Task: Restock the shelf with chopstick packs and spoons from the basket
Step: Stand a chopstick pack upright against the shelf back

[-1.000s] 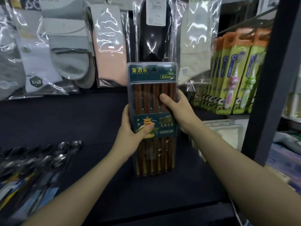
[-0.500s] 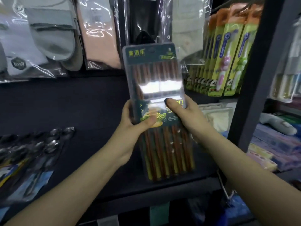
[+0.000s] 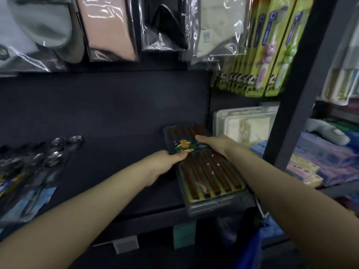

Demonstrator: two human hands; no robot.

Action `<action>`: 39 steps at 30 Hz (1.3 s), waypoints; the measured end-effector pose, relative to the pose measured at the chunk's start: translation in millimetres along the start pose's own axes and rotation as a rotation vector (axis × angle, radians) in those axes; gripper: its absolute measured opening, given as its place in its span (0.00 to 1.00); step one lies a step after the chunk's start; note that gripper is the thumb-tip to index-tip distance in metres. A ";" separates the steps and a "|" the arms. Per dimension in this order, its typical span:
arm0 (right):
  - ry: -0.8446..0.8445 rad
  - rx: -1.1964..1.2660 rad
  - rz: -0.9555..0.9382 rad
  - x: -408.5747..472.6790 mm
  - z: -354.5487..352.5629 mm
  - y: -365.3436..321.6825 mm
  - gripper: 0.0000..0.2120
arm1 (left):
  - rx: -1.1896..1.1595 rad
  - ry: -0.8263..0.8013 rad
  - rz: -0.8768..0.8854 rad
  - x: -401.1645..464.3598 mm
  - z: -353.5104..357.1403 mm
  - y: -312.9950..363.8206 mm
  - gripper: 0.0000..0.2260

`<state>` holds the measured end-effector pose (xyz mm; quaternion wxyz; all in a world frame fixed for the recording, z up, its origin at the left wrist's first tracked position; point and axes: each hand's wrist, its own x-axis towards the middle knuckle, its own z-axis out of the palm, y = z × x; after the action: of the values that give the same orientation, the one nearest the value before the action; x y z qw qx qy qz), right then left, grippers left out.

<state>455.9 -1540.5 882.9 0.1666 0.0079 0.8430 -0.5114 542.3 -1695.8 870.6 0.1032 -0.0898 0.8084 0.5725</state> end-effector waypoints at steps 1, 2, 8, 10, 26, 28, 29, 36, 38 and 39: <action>0.067 -0.118 -0.050 4.3 -1.3 0.3 0.38 | 0.009 0.008 0.016 4.8 0.8 -1.3 0.25; 0.153 -0.288 -0.138 3.6 -2.5 -1.0 0.31 | -0.008 0.023 0.034 9.0 2.5 -1.8 0.28; 0.025 -0.706 -0.767 -63.0 -10.5 23.3 0.29 | -0.145 0.040 0.115 19.9 2.3 -9.0 0.34; 0.000 -0.935 -0.920 -87.1 -15.9 44.3 0.37 | -0.125 0.034 0.113 23.2 0.7 -13.0 0.42; 0.266 -1.363 -1.012 -73.1 -15.3 75.8 0.40 | -0.251 0.018 0.096 58.2 4.8 1.2 0.30; 0.270 -1.362 -0.994 -72.2 -16.3 77.8 0.40 | -0.255 0.010 0.088 61.7 6.6 2.1 0.31; 0.253 -1.360 -0.978 -72.1 -18.0 78.6 0.39 | -0.256 0.008 0.084 64.0 7.6 1.1 0.32; 0.056 -1.178 -0.892 -79.3 -27.0 73.3 0.35 | -0.231 0.012 0.095 74.8 16.3 1.5 0.33; 0.038 -1.133 -0.866 -81.6 -26.1 67.7 0.36 | -0.222 0.012 0.117 72.1 18.2 4.8 0.26; 0.031 -1.127 -0.850 -82.6 -25.4 65.4 0.36 | -0.216 0.017 0.119 70.6 18.6 5.4 0.25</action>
<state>538.9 -1474.4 861.3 -0.0809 -0.4023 0.9117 -0.0176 474.1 -1678.4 850.5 0.0518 -0.0573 0.7468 0.6605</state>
